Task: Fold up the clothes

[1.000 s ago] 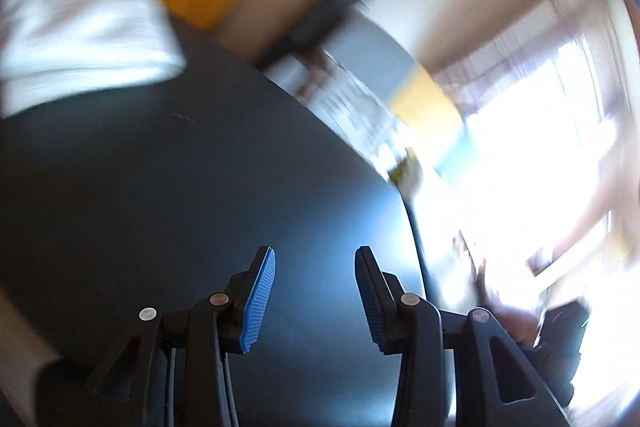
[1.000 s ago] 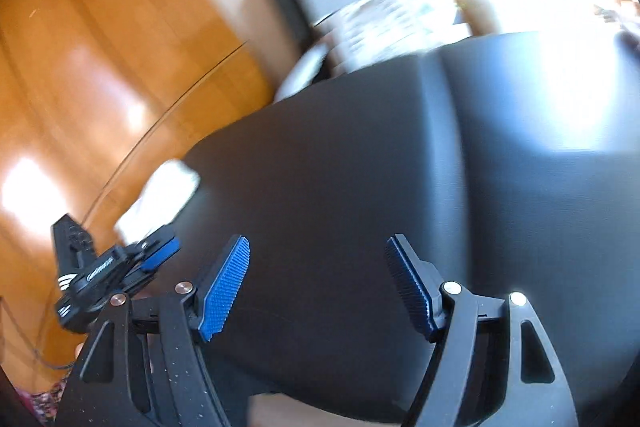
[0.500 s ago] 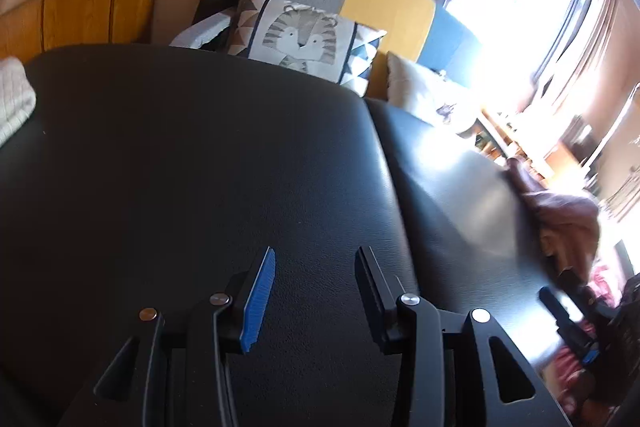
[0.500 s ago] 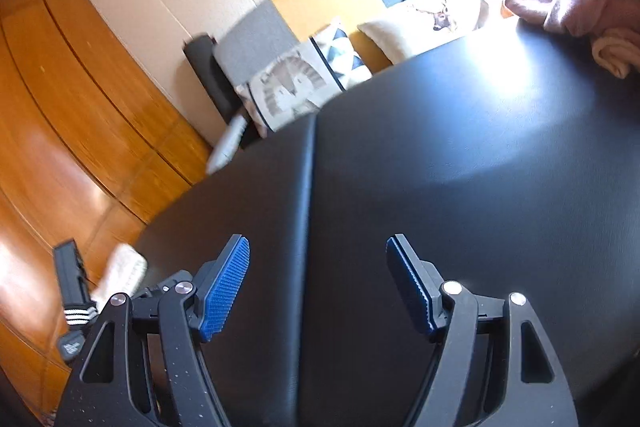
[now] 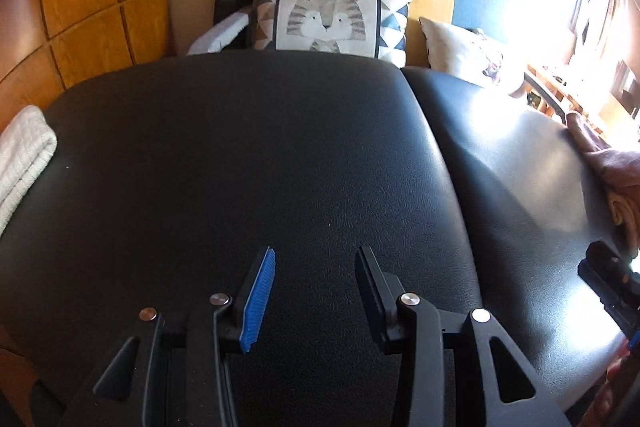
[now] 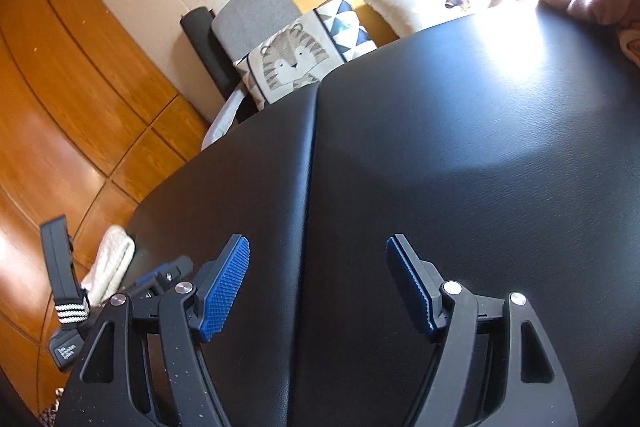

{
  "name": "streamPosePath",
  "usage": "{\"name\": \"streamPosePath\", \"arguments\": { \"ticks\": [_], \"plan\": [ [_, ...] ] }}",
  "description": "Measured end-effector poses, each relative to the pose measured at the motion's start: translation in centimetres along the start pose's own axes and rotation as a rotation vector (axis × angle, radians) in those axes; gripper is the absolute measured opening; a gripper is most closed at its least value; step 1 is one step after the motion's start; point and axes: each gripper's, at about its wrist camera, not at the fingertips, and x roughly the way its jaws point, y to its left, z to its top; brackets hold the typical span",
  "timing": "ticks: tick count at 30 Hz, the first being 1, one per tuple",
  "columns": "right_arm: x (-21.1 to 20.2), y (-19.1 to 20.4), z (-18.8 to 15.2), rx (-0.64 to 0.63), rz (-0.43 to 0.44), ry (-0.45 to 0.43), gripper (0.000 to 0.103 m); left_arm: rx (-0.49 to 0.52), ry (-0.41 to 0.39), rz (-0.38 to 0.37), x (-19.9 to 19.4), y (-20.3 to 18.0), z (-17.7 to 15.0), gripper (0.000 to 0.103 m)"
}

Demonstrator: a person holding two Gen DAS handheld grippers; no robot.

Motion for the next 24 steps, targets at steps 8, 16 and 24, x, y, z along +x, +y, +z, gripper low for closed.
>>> {"name": "streamPosePath", "arguments": {
  "ticks": [8, 16, 24],
  "plan": [
    [0.2, 1.8, -0.7, -0.032, 0.038, 0.038, 0.074, -0.076, -0.121, 0.081, -4.3, 1.7, -1.8, 0.042],
    [0.5, 12.1, -2.1, -0.257, 0.227, 0.048, 0.074, -0.246, -0.214, 0.244, -10.8, 8.1, -2.3, 0.042],
    [1.5, 21.6, -4.1, -0.397, 0.397, 0.112, 0.074, -0.314, -0.298, 0.403, -17.0, 13.6, -3.8, 0.042]
  ]
}}
